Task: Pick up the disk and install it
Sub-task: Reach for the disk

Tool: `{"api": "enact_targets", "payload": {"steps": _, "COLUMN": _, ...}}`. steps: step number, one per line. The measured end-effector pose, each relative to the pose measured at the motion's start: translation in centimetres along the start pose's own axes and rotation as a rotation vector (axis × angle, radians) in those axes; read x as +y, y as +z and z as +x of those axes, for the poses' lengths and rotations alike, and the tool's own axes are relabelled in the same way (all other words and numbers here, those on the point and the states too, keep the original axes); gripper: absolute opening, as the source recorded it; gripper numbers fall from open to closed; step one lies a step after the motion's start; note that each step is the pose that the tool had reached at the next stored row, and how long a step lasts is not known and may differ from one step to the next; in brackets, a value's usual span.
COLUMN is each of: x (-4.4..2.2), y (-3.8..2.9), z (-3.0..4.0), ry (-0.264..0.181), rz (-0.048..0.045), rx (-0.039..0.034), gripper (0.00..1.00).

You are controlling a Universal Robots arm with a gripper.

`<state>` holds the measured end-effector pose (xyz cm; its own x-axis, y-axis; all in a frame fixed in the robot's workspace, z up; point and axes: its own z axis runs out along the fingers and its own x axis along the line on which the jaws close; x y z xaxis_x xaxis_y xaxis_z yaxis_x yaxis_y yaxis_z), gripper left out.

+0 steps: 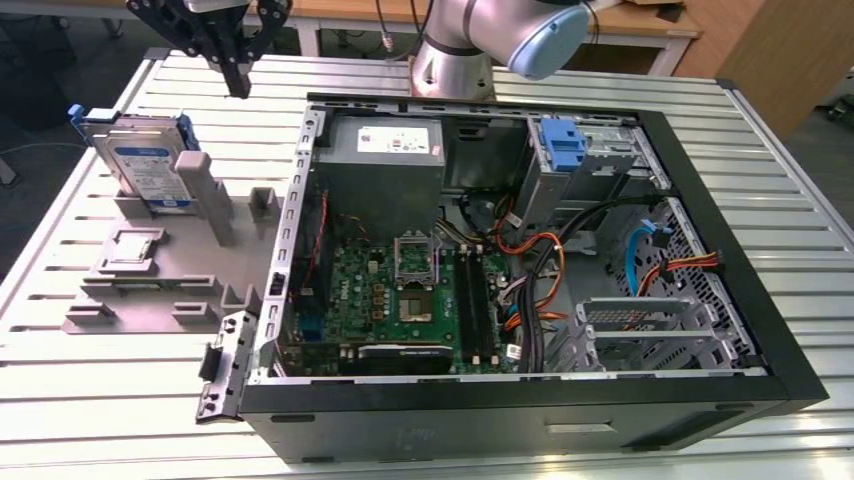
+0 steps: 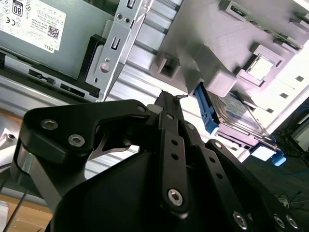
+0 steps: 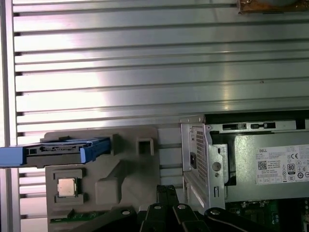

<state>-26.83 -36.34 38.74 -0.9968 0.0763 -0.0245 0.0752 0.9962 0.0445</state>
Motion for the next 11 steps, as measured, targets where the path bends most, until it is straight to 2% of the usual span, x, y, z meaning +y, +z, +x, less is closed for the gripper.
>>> {"api": "enact_targets", "payload": {"steps": 11, "x": 0.03, "y": 0.03, "z": 0.74, "ry": 0.000, "rz": 0.0000, "rx": 0.0000, "gripper": 0.10}}
